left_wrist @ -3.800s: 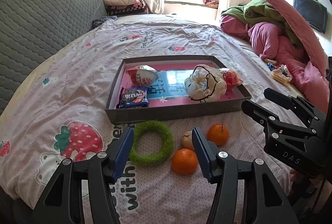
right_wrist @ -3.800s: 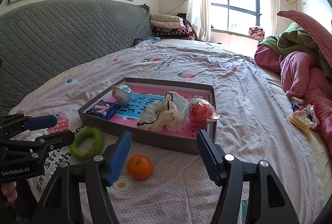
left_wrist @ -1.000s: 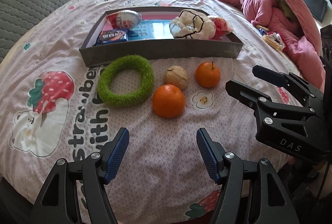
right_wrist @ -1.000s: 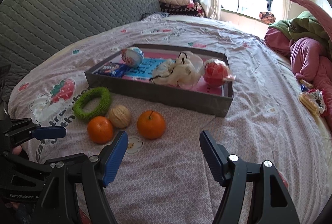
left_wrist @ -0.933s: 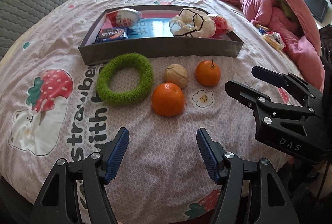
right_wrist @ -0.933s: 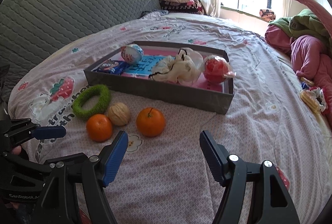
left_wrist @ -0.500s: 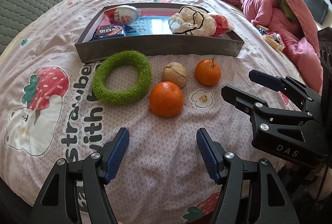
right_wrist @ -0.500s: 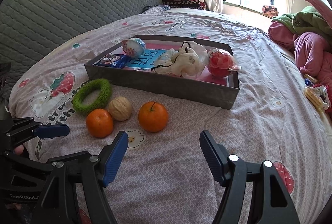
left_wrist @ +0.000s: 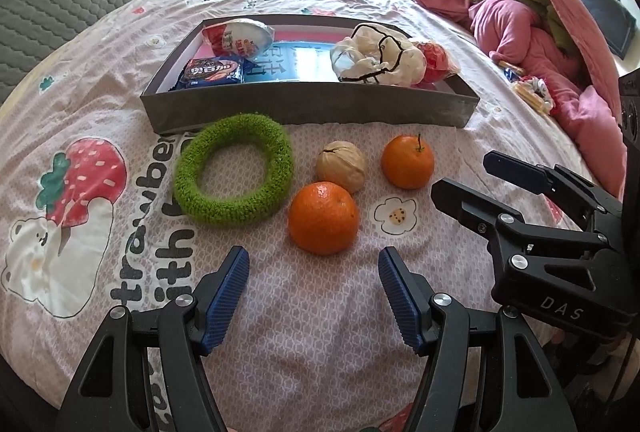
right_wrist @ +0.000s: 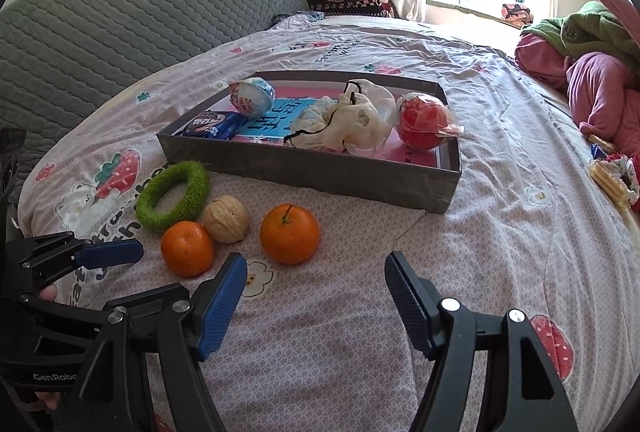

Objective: Organize objects
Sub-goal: 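Lower the left gripper around the large orange while the right approaches the small orange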

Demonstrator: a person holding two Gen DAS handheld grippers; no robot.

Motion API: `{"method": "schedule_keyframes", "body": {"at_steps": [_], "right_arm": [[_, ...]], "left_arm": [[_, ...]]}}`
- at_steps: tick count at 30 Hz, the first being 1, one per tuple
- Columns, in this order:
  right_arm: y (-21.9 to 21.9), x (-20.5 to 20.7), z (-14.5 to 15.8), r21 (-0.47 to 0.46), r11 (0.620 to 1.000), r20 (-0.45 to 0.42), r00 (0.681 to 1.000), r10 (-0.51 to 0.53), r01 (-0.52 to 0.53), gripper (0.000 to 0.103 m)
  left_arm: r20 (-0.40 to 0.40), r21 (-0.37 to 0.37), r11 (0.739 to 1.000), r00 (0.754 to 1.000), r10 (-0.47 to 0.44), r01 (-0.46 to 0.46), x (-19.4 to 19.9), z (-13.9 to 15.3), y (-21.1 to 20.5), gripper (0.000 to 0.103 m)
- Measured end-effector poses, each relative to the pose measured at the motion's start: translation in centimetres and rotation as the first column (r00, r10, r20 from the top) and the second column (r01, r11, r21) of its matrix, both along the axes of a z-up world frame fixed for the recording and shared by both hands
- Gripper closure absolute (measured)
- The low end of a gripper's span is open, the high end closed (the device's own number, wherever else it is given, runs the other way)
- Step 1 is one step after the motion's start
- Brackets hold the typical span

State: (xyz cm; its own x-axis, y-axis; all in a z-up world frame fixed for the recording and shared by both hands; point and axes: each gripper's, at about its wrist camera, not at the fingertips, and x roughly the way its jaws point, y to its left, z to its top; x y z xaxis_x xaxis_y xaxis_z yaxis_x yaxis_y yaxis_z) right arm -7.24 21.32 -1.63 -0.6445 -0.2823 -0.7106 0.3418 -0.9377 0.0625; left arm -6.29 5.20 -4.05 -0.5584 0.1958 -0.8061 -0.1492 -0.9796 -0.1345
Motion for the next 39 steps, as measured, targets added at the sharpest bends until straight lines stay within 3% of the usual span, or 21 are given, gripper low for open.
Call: {"method": "schedule_keyframes", "body": {"at_steps": [9,14,26,39], "right_arm": [[-0.2,-1.1,-0.3,-0.006,1.000,0.012,1.000,0.003,-0.003,0.032],[-0.3,-1.9,-0.4,-0.012,1.000,0.022,1.000,0.016,-0.016,0.032],[-1.3,-3.0,-0.9,0.008,0.997,0.050,0.996,0.073,-0.073,0.032],[-2.9,-4.1,-1.8,0.069,0.990,0.057,0.991,0.122,-0.125,0.052]], "left_arm": [[-0.016,0.008,1.000,1.000,0.004,-0.004,-0.5,-0.4,-0.1,0.035],[-0.028,0.010,1.000,1.000,-0.004,0.004,-0.7,-0.6,0.1,0.045],[-0.046,0.004,1.000,0.999,-0.009,0.009,-1.2,-0.9,0.6,0.045],[-0.061,-0.022,1.000,0.998,-0.013,0.011,-1.9,-1.2,1.2,0.046]]}}
